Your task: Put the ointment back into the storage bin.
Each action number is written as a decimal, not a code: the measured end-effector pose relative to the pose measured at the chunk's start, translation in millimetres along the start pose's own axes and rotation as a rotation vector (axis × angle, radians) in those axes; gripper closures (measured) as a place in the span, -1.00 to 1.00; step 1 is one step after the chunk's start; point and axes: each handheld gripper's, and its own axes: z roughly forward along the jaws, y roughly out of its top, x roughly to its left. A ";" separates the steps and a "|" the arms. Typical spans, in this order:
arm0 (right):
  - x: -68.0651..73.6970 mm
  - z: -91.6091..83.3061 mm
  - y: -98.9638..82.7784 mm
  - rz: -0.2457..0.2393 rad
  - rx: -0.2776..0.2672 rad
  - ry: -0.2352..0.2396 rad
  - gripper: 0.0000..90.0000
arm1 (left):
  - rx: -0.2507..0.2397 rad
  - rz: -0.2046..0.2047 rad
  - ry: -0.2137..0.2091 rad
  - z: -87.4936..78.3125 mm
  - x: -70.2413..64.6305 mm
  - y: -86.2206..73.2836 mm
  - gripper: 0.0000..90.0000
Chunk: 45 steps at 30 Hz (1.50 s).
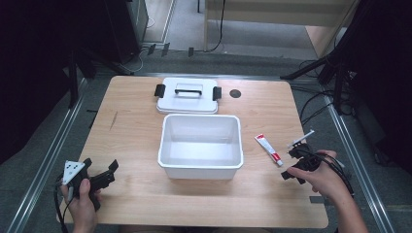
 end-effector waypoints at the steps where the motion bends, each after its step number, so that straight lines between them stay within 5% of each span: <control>1: 0.3 0.4 2.9 -0.008 0.022 0.002 -0.65 | 0.001 0.000 0.000 0.1 -0.1 0.0 -1.00; 7: 1.9 2.9 19.2 -0.077 0.137 -0.025 -0.59 | 0.003 -0.002 -0.002 0.3 0.0 0.1 -1.00; 11: 2.5 2.0 30.9 -0.126 0.166 -0.038 -0.41 | 0.004 -0.001 -0.001 0.5 -0.7 0.1 -1.00; 19: 3.8 6.0 53.2 -0.111 0.191 -0.008 -0.11 | 0.002 0.001 -0.005 0.5 -0.9 0.0 -1.00; 24: 5.1 10.9 61.5 -0.130 0.177 0.008 -0.10 | 0.002 0.005 -0.003 0.6 -1.4 0.0 -1.00; 32: 1.6 16.4 78.0 -0.084 0.100 0.015 0.01 | 0.007 0.025 0.000 0.9 -2.8 0.1 -1.00; 45: 3.9 26.9 90.4 -0.054 0.081 0.001 0.28 | 0.031 0.077 0.044 3.4 -10.2 0.2 -0.90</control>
